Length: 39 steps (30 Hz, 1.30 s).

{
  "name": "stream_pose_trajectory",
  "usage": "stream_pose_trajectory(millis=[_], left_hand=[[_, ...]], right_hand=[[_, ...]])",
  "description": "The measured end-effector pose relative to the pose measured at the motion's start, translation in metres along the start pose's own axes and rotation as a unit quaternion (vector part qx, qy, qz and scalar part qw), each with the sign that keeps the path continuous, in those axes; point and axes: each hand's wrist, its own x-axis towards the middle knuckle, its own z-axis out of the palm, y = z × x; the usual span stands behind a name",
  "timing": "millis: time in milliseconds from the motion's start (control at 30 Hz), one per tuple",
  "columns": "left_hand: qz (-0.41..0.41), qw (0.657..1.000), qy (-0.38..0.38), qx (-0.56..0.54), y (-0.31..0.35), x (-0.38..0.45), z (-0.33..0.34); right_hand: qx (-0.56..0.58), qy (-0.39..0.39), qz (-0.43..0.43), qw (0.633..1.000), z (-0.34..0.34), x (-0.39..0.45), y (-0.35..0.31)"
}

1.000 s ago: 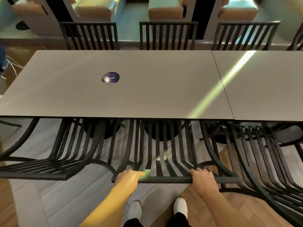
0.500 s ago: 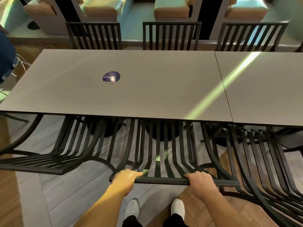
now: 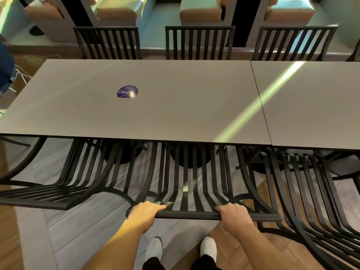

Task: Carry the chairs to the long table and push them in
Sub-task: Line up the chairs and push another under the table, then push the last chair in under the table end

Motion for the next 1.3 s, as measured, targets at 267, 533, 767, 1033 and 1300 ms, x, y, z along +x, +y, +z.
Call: stream_pose_trajectory(millis=[267, 533, 767, 1033, 1300], left_hand=[[-0.076, 0.996, -0.013, -0.035, -0.016, 0.001, -0.01], [-0.175, 0.984, -0.022, -0.039, -0.022, 0.009, -0.007], [-0.199, 0.978, -0.03, -0.057, -0.018, 0.01, -0.008], [-0.065, 0.994, -0.042, -0.081, -0.023, 0.008, -0.01], [-0.005, 0.982, -0.012, -0.189, 0.033, -0.005, -0.048]], right_hand=[[-0.014, 0.005, 0.009, 1.0, 0.012, 0.011, -0.019], [-0.011, -0.001, 0.032, 0.999, 0.02, 0.016, -0.029], [0.001, -0.002, 0.04, 0.999, 0.019, 0.016, -0.03], [0.091, -0.062, 0.011, 0.994, 0.002, 0.01, -0.02], [0.207, -0.043, 0.057, 0.976, -0.026, -0.012, 0.014]])
